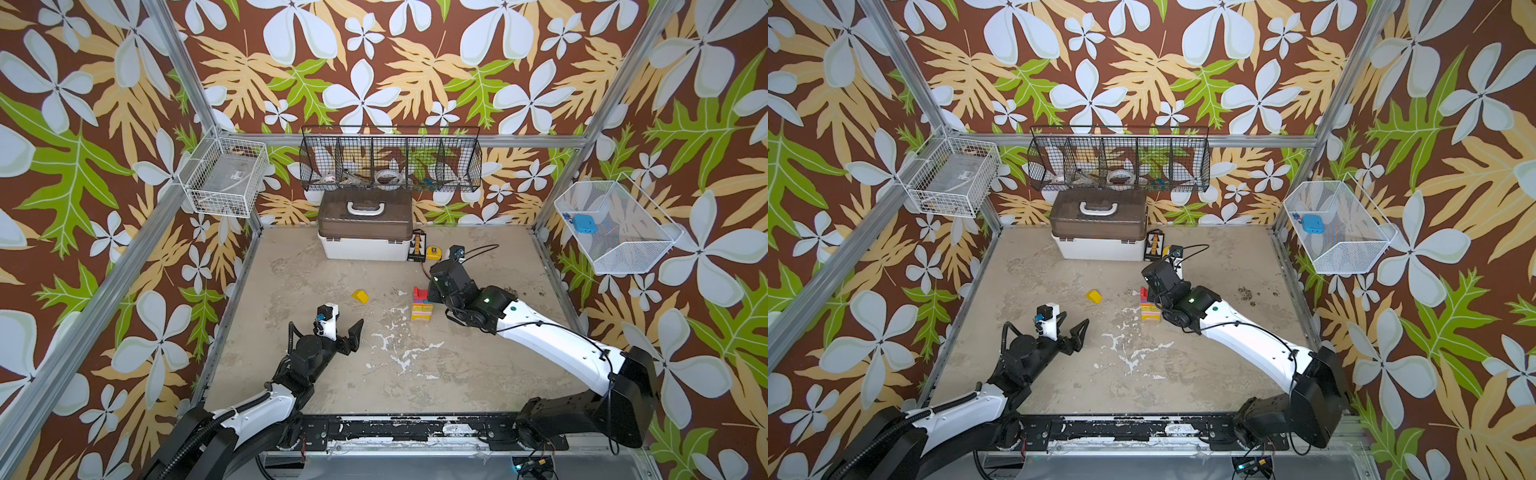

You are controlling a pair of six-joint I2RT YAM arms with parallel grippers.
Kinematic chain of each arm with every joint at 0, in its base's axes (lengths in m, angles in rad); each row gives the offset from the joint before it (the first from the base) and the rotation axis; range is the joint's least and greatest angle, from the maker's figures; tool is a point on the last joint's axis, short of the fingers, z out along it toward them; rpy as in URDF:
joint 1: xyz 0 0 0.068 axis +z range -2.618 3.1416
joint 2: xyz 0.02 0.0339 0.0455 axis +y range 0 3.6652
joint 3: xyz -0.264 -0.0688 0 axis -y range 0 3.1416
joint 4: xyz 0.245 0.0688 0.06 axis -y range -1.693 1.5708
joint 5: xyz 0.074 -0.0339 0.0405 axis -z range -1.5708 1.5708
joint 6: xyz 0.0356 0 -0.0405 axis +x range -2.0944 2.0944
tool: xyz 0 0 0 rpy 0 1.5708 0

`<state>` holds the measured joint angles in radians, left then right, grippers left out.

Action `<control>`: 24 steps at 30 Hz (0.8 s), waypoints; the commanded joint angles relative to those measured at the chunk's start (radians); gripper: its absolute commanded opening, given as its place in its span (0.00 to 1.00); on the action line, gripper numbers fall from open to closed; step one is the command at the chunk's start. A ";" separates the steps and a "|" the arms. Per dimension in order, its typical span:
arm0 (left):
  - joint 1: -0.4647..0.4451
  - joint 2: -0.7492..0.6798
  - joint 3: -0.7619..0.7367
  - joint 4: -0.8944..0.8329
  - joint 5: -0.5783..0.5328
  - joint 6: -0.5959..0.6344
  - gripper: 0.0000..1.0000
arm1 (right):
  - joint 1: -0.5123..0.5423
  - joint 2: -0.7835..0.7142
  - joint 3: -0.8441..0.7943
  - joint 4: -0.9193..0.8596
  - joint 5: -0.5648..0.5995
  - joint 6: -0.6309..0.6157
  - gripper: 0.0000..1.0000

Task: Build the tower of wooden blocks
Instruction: 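Draw the right gripper back from the tower toward the yellow triangle block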

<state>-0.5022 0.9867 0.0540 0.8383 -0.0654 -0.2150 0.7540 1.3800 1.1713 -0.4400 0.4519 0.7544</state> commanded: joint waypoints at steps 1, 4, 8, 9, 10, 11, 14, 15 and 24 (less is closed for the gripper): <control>-0.001 0.018 0.025 -0.015 -0.073 -0.027 0.88 | 0.000 -0.060 0.000 0.000 0.009 -0.030 0.37; -0.001 0.021 0.036 -0.042 -0.124 -0.045 0.89 | 0.001 -0.129 -0.017 0.046 -0.029 -0.079 0.44; -0.001 -0.005 0.034 -0.081 -0.243 -0.091 0.97 | 0.000 -0.202 -0.037 0.120 -0.115 -0.133 0.60; -0.001 -0.012 0.033 -0.089 -0.289 -0.107 1.00 | 0.000 -0.217 -0.041 0.140 -0.137 -0.145 0.62; -0.001 -0.017 0.031 -0.087 -0.324 -0.115 1.00 | 0.001 -0.228 -0.045 0.162 -0.162 -0.158 0.65; -0.001 -0.017 0.030 -0.086 -0.348 -0.119 1.00 | 0.003 -0.235 -0.045 0.174 -0.182 -0.171 0.66; -0.001 -0.013 0.035 -0.087 -0.406 -0.124 1.00 | 0.021 -0.245 -0.050 0.228 -0.229 -0.228 0.70; -0.001 -0.012 0.036 -0.088 -0.434 -0.126 1.00 | 0.039 -0.243 -0.049 0.251 -0.242 -0.255 0.71; 0.067 0.008 0.077 -0.189 -0.573 -0.277 1.00 | 0.256 -0.057 0.017 0.378 -0.276 -0.528 0.75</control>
<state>-0.4526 0.9863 0.1127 0.6987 -0.5865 -0.4206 0.9916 1.2697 1.1664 -0.1238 0.2321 0.3470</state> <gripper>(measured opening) 0.998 0.746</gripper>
